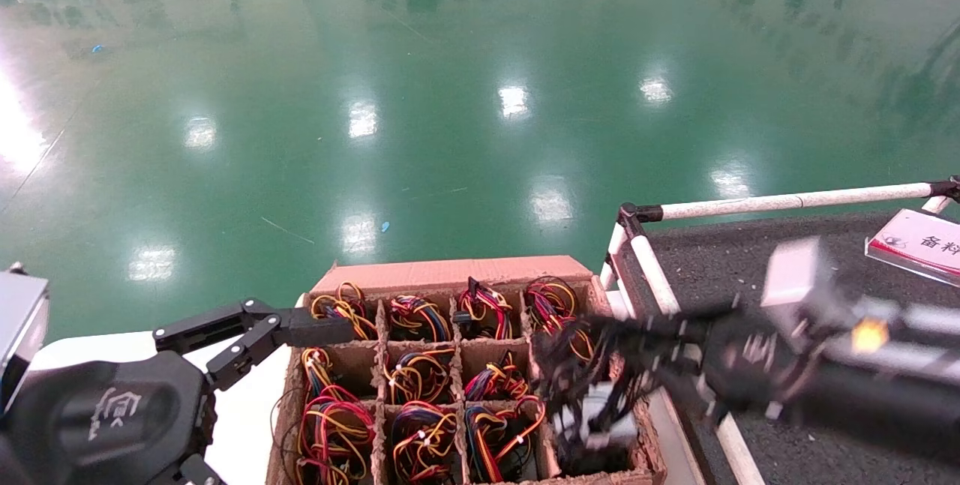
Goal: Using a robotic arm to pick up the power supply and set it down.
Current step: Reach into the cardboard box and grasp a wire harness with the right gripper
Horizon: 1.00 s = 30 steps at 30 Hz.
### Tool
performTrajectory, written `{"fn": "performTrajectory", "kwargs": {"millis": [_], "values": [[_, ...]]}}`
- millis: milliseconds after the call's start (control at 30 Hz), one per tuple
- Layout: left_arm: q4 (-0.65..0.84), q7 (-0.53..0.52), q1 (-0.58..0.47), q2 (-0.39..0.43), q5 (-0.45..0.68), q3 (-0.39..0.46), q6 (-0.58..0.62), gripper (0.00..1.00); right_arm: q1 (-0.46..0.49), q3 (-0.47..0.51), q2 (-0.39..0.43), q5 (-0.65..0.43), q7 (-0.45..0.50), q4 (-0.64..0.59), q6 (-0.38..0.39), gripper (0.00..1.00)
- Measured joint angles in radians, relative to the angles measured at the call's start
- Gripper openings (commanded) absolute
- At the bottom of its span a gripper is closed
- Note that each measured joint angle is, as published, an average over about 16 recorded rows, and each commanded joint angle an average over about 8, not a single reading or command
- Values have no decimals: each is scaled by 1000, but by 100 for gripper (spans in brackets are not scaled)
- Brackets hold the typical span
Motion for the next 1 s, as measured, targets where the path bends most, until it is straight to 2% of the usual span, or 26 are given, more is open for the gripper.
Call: {"fn": "performTrajectory", "kwargs": {"millis": [433,1000], "values": [[0,0,0,0,0,0,0,100,-32,-24,-24,-76,44,37,104,0],[0,0,0,0,-1,1,0,100,-60,-30,-33,-97,76,65,156,0]]}}
